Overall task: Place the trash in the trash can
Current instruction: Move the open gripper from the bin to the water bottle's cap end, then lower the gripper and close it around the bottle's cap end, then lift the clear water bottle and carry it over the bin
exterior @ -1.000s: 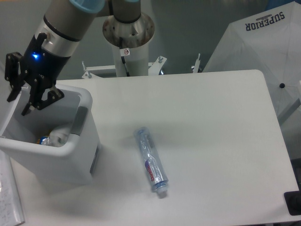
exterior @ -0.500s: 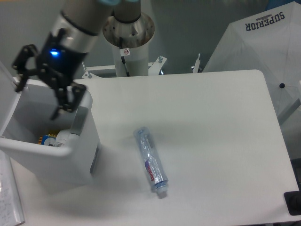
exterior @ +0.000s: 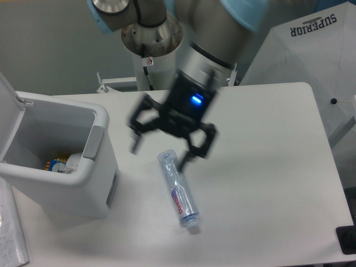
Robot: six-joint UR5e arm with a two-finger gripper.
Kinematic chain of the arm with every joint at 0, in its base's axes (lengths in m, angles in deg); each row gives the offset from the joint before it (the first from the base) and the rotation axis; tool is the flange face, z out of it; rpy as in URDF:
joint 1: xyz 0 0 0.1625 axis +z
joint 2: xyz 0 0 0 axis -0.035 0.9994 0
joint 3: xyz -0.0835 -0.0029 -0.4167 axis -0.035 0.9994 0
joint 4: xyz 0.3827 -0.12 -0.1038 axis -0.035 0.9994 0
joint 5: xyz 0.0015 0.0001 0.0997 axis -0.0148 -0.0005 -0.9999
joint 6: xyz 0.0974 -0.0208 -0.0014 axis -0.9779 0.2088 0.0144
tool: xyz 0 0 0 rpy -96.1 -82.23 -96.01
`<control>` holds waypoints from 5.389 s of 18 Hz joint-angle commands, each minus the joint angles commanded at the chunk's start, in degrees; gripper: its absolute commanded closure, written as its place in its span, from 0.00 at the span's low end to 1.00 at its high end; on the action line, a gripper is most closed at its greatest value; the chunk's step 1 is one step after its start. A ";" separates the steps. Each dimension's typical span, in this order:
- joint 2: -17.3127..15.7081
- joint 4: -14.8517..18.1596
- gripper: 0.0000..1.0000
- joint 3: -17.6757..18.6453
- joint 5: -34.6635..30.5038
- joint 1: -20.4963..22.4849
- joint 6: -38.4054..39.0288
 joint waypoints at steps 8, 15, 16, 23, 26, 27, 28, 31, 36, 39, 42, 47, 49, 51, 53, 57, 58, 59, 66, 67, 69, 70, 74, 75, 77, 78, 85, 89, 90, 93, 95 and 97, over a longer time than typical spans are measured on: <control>10.12 0.79 0.00 -4.40 -17.42 -0.79 0.79; 16.00 1.76 0.00 -9.05 -25.41 -3.77 7.20; 16.27 1.76 0.00 -9.32 -26.56 -4.39 7.38; 21.18 1.76 0.00 -13.18 -31.67 -7.55 12.64; 22.16 1.76 0.00 -13.54 -31.84 -9.31 14.15; 22.25 1.67 0.00 -13.10 -31.84 -9.75 14.15; 22.60 1.76 0.00 -12.93 -32.80 -10.19 14.15; 24.00 2.81 0.00 -13.01 -37.63 -11.95 14.33; 24.36 6.50 0.01 -12.31 -38.17 -12.39 14.33; 24.80 6.50 0.08 -11.61 -40.36 -13.53 14.33; 25.06 6.50 0.32 -11.61 -40.19 -13.62 14.41; 25.06 6.50 0.60 -11.61 -39.66 -13.71 14.41; 25.06 6.50 0.65 -11.61 -39.66 -13.71 14.41; 24.97 6.50 0.71 -11.61 -39.75 -13.80 14.41; 24.45 6.42 0.78 -11.69 -39.49 -13.71 14.41; 22.26 6.33 0.80 -11.78 -38.88 -13.62 13.71; 21.03 6.24 0.80 -11.78 -38.00 -13.36 13.45; 19.98 5.98 0.80 -12.13 -36.95 -13.10 13.27; 12.24 -1.48 0.80 -12.22 -24.56 -9.85 8.97; 10.93 -2.71 0.80 -12.31 -22.11 -9.41 7.92; 7.77 -5.87 0.80 -12.48 -14.39 -8.27 6.16; 6.18 -7.98 0.80 -12.48 -10.35 -7.65 5.98; 1.43 -13.79 0.80 -12.57 2.15 -6.33 6.15; 0.29 -14.41 0.80 -12.57 4.09 -6.24 6.15; -1.30 -15.72 0.80 -12.83 6.03 -6.15 6.06; -1.83 -16.69 0.80 -13.27 6.21 -6.33 6.15; -3.41 -19.06 0.80 -14.33 10.60 -9.74 6.15; -4.12 -20.65 0.80 -12.93 11.49 -13.88 6.15; -4.29 -20.65 0.80 -12.31 12.18 -14.67 6.15; -6.05 -20.74 0.80 -9.85 14.30 -15.12 6.06; -6.75 -20.92 0.80 -8.01 14.74 -15.82 6.06; -7.98 -21.18 0.79 -5.90 14.83 -16.78 5.98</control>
